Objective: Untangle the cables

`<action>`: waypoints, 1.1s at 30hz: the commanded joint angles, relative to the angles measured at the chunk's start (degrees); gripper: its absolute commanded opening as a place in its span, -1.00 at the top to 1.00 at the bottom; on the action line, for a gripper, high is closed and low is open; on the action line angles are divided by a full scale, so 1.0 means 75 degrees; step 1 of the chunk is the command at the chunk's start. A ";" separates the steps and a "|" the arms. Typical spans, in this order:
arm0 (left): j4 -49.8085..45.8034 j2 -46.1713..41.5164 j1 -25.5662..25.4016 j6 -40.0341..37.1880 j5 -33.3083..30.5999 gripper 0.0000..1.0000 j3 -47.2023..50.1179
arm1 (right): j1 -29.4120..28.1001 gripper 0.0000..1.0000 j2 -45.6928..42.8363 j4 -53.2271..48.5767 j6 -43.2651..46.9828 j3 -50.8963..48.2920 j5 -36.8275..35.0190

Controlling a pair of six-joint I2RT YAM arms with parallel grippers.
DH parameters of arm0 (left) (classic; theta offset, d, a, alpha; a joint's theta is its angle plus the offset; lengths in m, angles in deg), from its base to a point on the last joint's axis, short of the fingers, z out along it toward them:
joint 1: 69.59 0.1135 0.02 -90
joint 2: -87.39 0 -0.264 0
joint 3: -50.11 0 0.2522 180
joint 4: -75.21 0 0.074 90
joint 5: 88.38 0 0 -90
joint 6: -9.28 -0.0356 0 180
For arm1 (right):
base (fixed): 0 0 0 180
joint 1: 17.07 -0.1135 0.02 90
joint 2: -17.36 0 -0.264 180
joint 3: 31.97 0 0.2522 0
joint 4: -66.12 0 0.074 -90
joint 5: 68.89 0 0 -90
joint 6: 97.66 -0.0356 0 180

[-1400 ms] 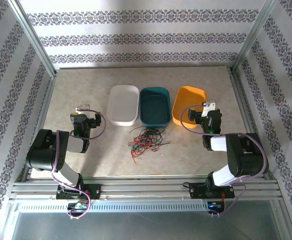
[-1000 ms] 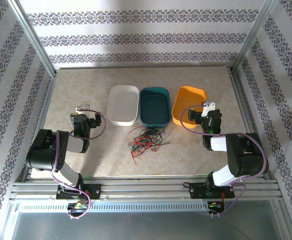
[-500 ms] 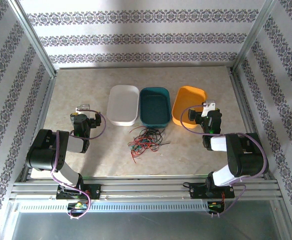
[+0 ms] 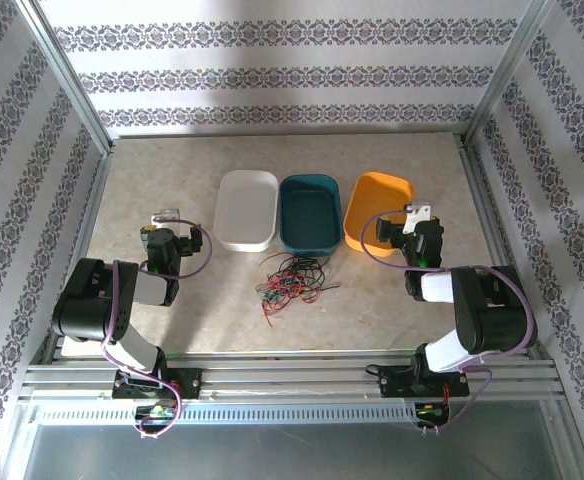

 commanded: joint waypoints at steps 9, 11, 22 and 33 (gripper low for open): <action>-0.0583 -0.0787 -0.0052 -0.0011 -0.0223 -0.98 -0.0219 | 0.0124 -0.96 -0.0719 -0.0998 -0.0272 0.0445 -0.0161; -0.1668 -0.1467 -0.0172 0.0153 -0.1130 -0.98 -0.0521 | 0.0044 -0.95 -0.1749 -0.3178 -0.0449 0.1141 -0.0525; -0.5726 -0.3096 -0.1925 0.1648 -0.1099 -0.99 -0.1864 | -0.3062 -0.73 -0.3031 -0.8000 -0.1225 0.3350 -0.0550; -0.6850 -0.3156 -0.4698 0.1481 0.1288 -0.99 -0.1738 | -0.4931 -0.16 -0.1228 -0.8701 -0.2679 0.3837 0.1892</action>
